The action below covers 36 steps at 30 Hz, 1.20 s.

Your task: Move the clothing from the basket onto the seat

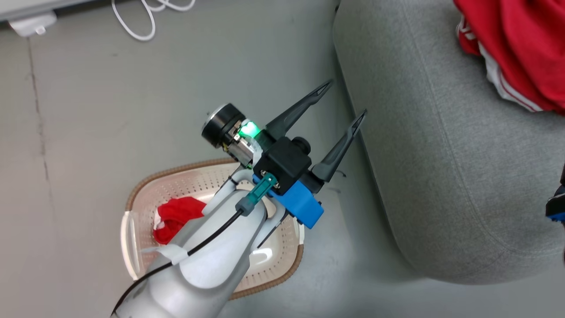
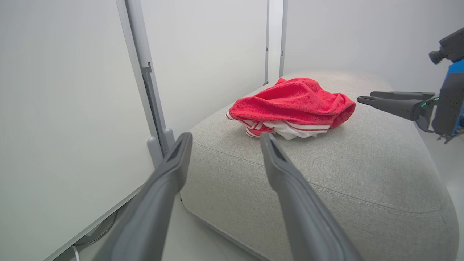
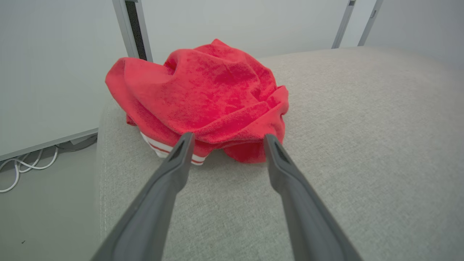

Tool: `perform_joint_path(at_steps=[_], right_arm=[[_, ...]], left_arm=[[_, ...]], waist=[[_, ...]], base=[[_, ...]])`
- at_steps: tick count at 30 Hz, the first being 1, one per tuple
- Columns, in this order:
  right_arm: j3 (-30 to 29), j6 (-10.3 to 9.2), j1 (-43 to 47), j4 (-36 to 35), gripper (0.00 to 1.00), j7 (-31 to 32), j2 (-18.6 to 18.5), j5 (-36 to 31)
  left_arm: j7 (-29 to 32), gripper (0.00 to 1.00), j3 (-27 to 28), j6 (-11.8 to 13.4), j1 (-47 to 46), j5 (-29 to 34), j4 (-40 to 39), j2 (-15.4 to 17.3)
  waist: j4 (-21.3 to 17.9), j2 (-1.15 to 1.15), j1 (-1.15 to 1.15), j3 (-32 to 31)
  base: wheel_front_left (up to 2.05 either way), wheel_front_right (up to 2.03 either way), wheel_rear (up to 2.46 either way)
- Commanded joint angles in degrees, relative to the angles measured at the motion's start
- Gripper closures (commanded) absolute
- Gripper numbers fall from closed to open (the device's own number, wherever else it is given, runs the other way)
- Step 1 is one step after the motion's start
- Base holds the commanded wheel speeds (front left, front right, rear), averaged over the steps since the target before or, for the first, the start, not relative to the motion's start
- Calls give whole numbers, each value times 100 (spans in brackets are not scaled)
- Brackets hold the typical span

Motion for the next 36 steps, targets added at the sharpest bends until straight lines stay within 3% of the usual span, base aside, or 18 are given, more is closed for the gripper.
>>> perform_joint_path(at_steps=[1, 14, 25, 36], right_arm=[[36, 2, 185, -157, 0, -5, 45, 49], [1057, 2, 1014, -1504, 0, -6, 480, -250], [1882, 2, 1467, -2016, 0, -5, 698, -324], [1967, 2, 1878, -2406, 0, -5, 955, -433]], left_arm=[[-15, 0, 62, 45, 146, -29, -31, 7], [-15, 0, 936, 346, 1397, -164, -261, 77], [-16, 0, 1909, 504, 2177, -91, -681, 174], [-16, 0, 2647, 535, 2819, 107, -1089, 229]], waist=[[35, 0, 1, -321], [530, 0, 1, -1335], [1136, 0, 1, -1871], [1466, 0, 1, -2205]], base=[[0, 0, 0], [0, 0, 0], [0, 0, 0], [0, 0, 0]])
